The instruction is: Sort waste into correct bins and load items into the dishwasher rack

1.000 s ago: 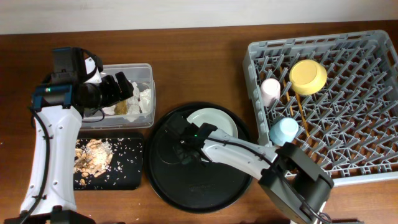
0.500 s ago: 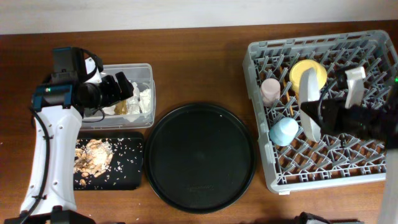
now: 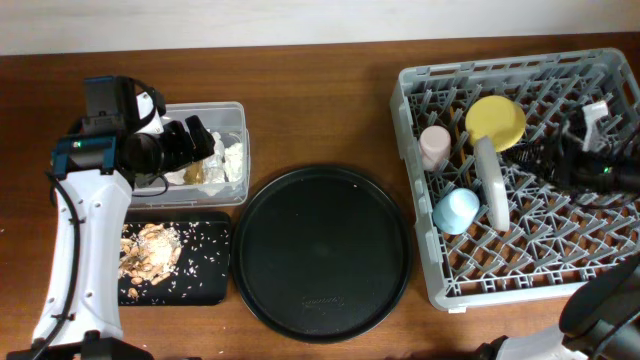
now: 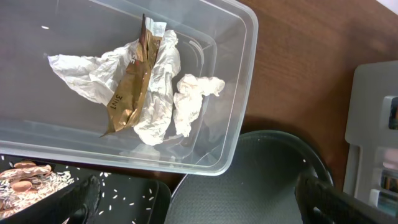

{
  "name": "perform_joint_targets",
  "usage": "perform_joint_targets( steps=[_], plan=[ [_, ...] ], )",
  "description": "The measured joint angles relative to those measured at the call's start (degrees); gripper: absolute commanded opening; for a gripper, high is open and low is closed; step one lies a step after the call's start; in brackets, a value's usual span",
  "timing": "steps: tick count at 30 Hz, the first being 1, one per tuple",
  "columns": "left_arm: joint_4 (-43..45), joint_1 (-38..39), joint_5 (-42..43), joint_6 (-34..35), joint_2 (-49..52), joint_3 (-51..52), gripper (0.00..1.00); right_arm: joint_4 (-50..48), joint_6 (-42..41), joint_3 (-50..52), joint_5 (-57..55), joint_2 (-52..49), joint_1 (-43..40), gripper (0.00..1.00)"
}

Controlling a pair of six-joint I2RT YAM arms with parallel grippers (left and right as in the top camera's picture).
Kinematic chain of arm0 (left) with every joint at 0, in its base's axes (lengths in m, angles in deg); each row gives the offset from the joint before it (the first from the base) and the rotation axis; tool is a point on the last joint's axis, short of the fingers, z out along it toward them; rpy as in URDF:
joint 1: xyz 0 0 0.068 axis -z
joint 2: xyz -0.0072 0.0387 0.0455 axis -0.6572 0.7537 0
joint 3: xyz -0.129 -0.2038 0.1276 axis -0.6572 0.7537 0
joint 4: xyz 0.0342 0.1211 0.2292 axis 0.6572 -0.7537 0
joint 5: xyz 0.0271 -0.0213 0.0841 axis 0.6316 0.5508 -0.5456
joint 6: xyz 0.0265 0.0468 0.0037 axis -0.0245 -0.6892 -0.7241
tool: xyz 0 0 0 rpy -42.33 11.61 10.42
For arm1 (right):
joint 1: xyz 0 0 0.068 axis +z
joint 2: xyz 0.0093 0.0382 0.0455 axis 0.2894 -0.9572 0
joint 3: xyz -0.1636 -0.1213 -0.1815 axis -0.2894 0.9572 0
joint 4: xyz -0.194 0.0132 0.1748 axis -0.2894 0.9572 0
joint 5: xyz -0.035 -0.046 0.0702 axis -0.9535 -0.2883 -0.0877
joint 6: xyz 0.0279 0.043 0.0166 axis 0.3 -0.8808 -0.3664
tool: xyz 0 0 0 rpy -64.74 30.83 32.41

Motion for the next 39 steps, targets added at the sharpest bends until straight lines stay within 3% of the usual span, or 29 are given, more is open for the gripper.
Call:
perform_joint_targets(
  steps=[2, 3, 6, 8, 13, 22, 27, 31, 34, 37, 39],
  plan=[
    [-0.1, 0.0, 0.0, 0.0, 0.0, 0.0, 0.99, -0.6, -9.8, -13.0, -5.2, -0.5, 1.0, 0.99],
    [-0.1, 0.0, 0.0, 0.0, 0.0, 0.0, 0.99, -0.8, -17.7, -23.1, -15.8, 0.2, 4.6, 0.98],
    [0.1, 0.0, 0.0, 0.0, 0.0, 0.0, 0.99, -1.3, -27.7, -37.3, -36.2, 1.7, 19.2, 0.99],
    [0.0, 0.0, 0.0, 0.0, 0.0, 0.0, 0.99, -2.1, -30.1, -39.9, -42.9, 2.1, 32.3, 0.99],
    [0.0, 0.0, 0.0, 0.0, 0.0, 0.0, 0.99, -2.0, -31.0, -39.9, -46.3, 1.9, 46.8, 0.99],
    [0.0, 0.0, 0.0, 0.0, 0.0, 0.0, 0.99, -1.8, -31.0, -39.6, -47.1, 4.0, 47.8, 0.99],
    [0.0, 0.0, 0.0, 0.0, 0.0, 0.0, 0.99, -1.7, -31.0, -39.7, -48.0, 27.4, 47.8, 0.99],
    [0.1, 0.0, 0.0, 0.0, 0.0, 0.0, 0.99, -5.5, -31.0, -23.1, -48.4, 54.1, 47.8, 0.99],
    [0.1, 0.0, 0.0, 0.0, 0.0, -0.1, 0.99, -19.9, -30.1, 8.7, -48.7, 74.4, 46.7, 0.99],
    [0.0, 0.0, 0.0, 0.0, 0.0, -0.2, 0.99, -44.5, -30.1, 40.0, -48.9, 90.1, 42.4, 0.99],
    [0.0, 0.0, 0.0, 0.0, 0.0, -0.2, 0.99, -68.6, -30.1, 58.5, -48.8, 95.8, 41.2, 0.99]
  ],
)
